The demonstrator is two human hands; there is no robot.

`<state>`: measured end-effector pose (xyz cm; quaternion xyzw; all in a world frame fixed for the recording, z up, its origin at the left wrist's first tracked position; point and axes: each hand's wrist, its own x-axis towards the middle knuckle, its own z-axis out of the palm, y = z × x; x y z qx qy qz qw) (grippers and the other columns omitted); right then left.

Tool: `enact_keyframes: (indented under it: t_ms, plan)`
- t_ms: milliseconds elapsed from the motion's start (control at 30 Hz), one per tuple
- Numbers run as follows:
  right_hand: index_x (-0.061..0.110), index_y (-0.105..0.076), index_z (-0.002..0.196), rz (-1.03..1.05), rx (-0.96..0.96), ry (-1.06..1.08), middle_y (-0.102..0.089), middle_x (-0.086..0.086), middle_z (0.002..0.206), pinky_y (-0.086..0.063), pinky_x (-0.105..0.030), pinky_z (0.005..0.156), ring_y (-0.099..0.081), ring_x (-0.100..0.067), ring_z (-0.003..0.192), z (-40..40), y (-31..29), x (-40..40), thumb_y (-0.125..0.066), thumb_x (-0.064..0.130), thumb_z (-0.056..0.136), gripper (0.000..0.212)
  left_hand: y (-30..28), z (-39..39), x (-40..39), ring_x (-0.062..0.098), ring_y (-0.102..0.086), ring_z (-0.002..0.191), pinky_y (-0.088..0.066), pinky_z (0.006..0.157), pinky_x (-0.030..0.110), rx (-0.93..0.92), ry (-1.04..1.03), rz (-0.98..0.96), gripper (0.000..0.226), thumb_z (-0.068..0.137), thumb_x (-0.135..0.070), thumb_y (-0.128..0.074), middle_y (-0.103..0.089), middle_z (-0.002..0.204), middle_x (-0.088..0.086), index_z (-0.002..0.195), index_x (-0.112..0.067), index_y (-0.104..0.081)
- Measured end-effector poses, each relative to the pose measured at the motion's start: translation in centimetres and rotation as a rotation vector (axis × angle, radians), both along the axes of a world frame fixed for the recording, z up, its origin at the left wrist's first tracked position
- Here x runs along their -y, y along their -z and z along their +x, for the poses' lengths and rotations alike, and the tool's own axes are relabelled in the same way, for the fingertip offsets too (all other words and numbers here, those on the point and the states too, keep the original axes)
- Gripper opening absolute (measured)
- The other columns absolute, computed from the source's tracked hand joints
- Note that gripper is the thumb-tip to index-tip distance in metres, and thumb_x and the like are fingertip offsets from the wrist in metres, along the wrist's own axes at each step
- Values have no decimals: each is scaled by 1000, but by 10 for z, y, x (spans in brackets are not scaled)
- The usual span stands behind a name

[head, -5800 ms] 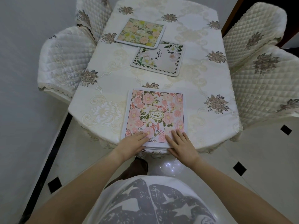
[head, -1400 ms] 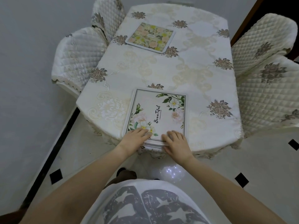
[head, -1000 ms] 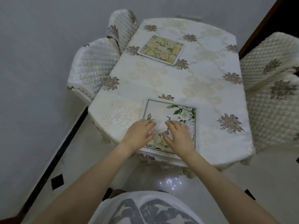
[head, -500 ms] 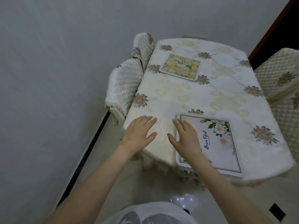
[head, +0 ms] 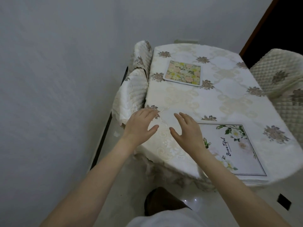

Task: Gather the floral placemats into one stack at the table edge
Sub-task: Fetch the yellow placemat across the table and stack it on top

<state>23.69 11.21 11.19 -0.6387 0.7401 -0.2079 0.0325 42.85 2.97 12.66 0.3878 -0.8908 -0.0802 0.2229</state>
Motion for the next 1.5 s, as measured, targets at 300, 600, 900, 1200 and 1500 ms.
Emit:
enact_keyframes:
  t_ms: [300, 600, 900, 1200, 1500]
  plan:
    - [15, -44, 137, 73, 30, 54, -49, -12, 141, -39, -48, 106, -43, -32, 131, 3, 26, 78, -59, 36, 89, 55, 28, -10, 85, 25, -44, 129, -34, 109, 41, 99, 84, 101, 55, 85, -38, -57, -53, 136, 3, 135, -19, -45]
    - [19, -36, 143, 107, 73, 156, -41, -10, 149, -29, -50, 112, -31, -31, 139, 9, 26, 134, -40, 39, 98, 49, 36, -15, 158, 19, -17, 144, -11, 117, 40, 252, 155, 84, 58, 92, -56, -20, -30, 154, -4, 145, -32, -21]
    - [16, -39, 141, 138, 92, 370, -45, -12, 145, -32, -51, 110, -35, -33, 136, 39, 35, 167, -47, 34, 96, 49, 47, -11, 221, 20, -18, 144, -15, 118, 42, 263, 389, 118, 58, 93, -56, -22, -32, 153, -2, 145, -31, -24]
    - [16, -39, 141, 92, 111, 643, -44, -12, 146, -31, -49, 112, -33, -32, 138, 119, 22, 235, -47, 32, 96, 49, 37, 28, 323, 21, -25, 142, -16, 117, 41, 196, 630, 45, 55, 93, -50, -26, -37, 150, 0, 143, -28, -30]
    - [16, -39, 141, 81, 108, 785, -43, -11, 146, -30, -48, 112, -34, -31, 137, 147, 14, 287, -47, 30, 96, 48, 37, 26, 375, 22, -22, 143, -16, 119, 42, 175, 782, 79, 53, 94, -47, -29, -35, 151, 0, 144, -27, -28]
